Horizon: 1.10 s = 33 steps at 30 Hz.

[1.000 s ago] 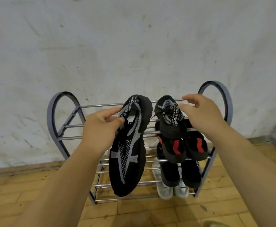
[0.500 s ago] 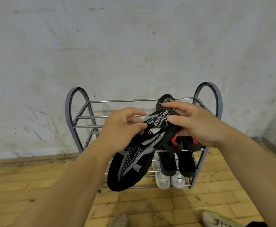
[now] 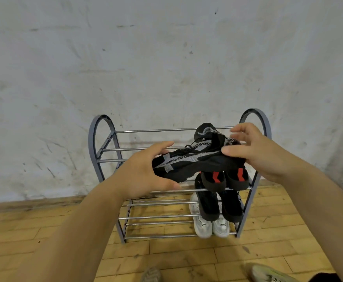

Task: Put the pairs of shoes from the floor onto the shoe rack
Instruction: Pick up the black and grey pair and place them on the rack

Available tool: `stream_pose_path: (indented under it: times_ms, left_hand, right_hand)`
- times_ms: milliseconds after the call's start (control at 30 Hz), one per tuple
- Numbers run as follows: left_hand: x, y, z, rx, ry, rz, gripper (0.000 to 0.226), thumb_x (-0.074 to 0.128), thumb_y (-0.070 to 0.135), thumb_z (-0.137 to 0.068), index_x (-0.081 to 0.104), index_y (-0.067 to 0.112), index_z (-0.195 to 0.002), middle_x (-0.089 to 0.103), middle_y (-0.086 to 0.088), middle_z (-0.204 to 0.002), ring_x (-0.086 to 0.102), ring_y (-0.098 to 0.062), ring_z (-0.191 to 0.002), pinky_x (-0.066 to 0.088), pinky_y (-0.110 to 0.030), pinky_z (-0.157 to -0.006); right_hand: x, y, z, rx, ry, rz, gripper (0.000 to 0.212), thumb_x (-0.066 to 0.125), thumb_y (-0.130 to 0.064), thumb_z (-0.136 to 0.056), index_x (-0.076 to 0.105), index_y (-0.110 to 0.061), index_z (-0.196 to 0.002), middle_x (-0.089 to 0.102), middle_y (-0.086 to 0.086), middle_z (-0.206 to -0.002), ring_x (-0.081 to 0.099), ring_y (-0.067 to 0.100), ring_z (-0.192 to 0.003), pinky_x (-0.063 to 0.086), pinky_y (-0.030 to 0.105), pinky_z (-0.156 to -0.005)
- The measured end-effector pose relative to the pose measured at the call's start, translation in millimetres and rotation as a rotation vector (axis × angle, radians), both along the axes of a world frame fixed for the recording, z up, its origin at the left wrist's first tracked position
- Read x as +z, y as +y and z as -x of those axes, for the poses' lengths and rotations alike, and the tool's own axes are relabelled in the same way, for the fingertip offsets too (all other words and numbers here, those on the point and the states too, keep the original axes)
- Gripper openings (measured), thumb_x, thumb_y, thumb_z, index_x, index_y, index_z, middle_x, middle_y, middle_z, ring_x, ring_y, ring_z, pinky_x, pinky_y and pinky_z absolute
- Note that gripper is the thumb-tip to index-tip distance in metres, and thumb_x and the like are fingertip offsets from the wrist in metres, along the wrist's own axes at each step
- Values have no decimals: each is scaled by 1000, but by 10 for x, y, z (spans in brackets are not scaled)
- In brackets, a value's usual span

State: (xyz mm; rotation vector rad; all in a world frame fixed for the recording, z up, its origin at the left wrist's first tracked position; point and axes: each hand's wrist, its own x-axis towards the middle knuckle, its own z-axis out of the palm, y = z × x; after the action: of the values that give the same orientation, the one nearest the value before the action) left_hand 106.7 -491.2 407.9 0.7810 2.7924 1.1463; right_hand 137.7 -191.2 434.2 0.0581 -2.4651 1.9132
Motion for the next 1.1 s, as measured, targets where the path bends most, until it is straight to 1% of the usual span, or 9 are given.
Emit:
stream_pose_path:
  times_ms: [133, 233, 333, 433, 533, 767, 933, 1033, 1100]
  left_hand:
    - [45, 3, -22, -57, -15, 13, 98, 93, 54, -60, 39, 64, -142, 55, 25, -138, 53, -5, -129, 52, -40, -106]
    - [31, 0, 18, -83, -33, 12, 89, 92, 51, -64, 46, 62, -139, 59, 26, -133, 53, -3, -129, 47, -30, -105]
    - [30, 10, 65, -74, -43, 22, 82, 87, 59, -60, 53, 57, -135, 65, 25, -124, 57, -1, -124, 48, -35, -109]
    - [5, 94, 122, 8, 41, -28, 77, 90, 53, -67, 56, 49, -135, 66, 24, -119, 60, 2, -114, 52, -34, -105]
    - [-47, 271, 207, 145, 150, -154, 82, 86, 47, -78, 44, 46, -148, 53, 23, -139, 54, 1, -120, 43, -25, -106]
    - [-318, 887, 485, 179, 113, -304, 90, 76, 45, -89, 19, 48, -159, 26, 11, -163, 34, -12, -146, 33, -35, -119]
    - [-553, 1295, 725, 47, 119, -139, 76, 67, 44, -97, 25, 45, -160, 37, 10, -157, 35, -3, -139, 24, -10, -107]
    - [-669, 1450, 856, 41, 77, -95, 72, 64, 45, -96, 29, 46, -158, 42, 8, -150, 50, -19, -131, 41, -33, -114]
    - [-706, 1486, 918, 53, 74, -74, 70, 64, 47, -95, 31, 47, -157, 44, 8, -146, 57, -21, -120, 48, -41, -107]
  right_hand:
    - [56, 165, -87, 289, 39, -338, 93, 90, -37, -63, 40, -62, -138, 37, -21, -156, 32, -1, -145, 35, 34, -115]
    - [73, 215, -91, 421, 15, -518, 98, 92, -47, -63, 37, -67, -143, 45, -31, -149, 44, -2, -139, 38, 38, -118]
    - [36, 210, -78, 446, -9, -637, 97, 89, -56, -63, 35, -70, -142, 43, -33, -149, 44, 0, -139, 38, 39, -118]
    - [26, 233, -52, 343, 12, -527, 80, 88, -38, -74, 48, -63, -139, 59, -24, -137, 63, 5, -120, 50, 39, -107]
    - [53, 329, -19, 145, 105, -394, 70, 87, -23, -79, 57, -58, -132, 66, -14, -128, 70, 6, -106, 54, 38, -101]
    - [-257, 375, 391, -327, 187, -60, 72, 87, -52, -64, 60, -50, -130, 65, -14, -129, 67, 19, -116, 54, 47, -102]
    - [-413, 375, 703, -638, 244, 77, 30, 75, -40, -88, 58, -38, -113, 66, -17, -105, 66, 15, -105, 53, 35, -92]
    - [-578, 383, 836, -618, 165, -137, 35, 70, -32, -89, 57, -37, -122, 65, -16, -107, 64, 12, -101, 52, 29, -79]
    - [-692, 393, 888, -551, 95, -402, 50, 67, -34, -90, 51, -31, -137, 64, -8, -119, 62, 18, -107, 53, 34, -85]
